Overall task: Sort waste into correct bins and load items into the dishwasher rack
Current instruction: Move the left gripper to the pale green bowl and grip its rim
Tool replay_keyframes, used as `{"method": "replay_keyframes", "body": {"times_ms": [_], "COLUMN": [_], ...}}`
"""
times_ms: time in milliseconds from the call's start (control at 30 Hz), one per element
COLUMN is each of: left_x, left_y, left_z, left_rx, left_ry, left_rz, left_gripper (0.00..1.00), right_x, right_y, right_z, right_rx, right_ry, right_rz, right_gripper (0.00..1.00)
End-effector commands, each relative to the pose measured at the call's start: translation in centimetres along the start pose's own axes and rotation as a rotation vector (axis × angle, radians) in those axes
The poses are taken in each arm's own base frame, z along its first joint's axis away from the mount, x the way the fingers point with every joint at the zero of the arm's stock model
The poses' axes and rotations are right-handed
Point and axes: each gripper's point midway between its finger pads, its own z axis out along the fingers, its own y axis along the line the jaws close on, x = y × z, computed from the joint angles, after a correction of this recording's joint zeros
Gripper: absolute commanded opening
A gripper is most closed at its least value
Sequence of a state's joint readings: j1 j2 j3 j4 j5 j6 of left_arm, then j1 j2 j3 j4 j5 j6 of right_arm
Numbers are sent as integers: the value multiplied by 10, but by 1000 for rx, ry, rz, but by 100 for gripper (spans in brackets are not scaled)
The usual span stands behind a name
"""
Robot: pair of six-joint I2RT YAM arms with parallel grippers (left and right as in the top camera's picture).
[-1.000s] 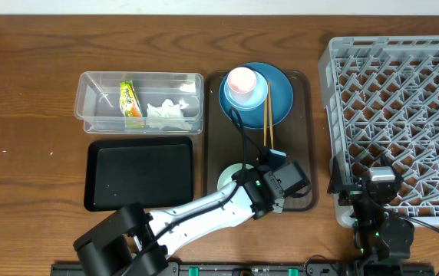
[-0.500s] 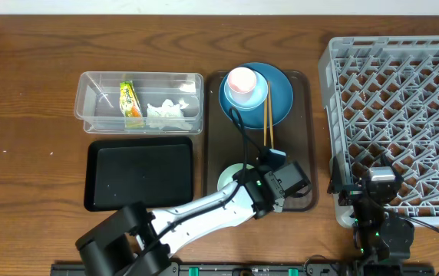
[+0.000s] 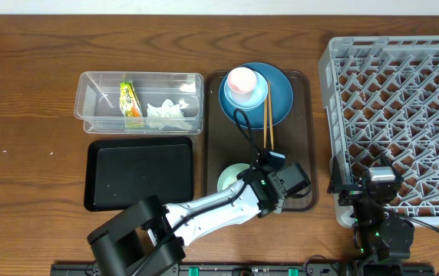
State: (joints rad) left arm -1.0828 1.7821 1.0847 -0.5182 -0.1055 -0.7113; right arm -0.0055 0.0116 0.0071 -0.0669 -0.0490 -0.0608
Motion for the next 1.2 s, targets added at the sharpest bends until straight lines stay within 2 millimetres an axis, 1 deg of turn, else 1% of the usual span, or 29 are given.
{"method": "replay_keyframes", "body": {"times_ms": [0,167,267,633,667,733,867,1000,1100,1167], "left_x": [0,0,1,3,3,3,4,4,11,15], "left_y": [3,4,4,6,6,6,7,7,11,16], "left_z": [3,3,3,3,3,3,3,3,2,1], "left_rx": [-20,-22,-23,-33,-33,-33,-35,-36,-49,-68], "left_ry": [-7,-5,-3,7,7,8,10,11,40,58], "left_rz": [-6,-5,-5,-2,-2,-2,-2,-2,3,8], "left_gripper": [27,26,22,19,15,13,10,9,6,6], "right_x": [0,0,0,0,0,0,0,0,0,0], "right_y": [-2,-2,-2,-2,-2,-2,-2,-2,-2,-2], "right_z": [0,0,0,0,0,0,0,0,0,0], "right_rx": [9,9,9,9,9,9,9,9,9,9], "right_ry": [-2,-2,-2,-2,-2,-2,-2,-2,-2,-2], "right_rz": [-7,-7,-7,-7,-7,-7,-7,-7,-7,-7], "right_gripper": [99,99,99,99,99,99,99,99,99,99]}}
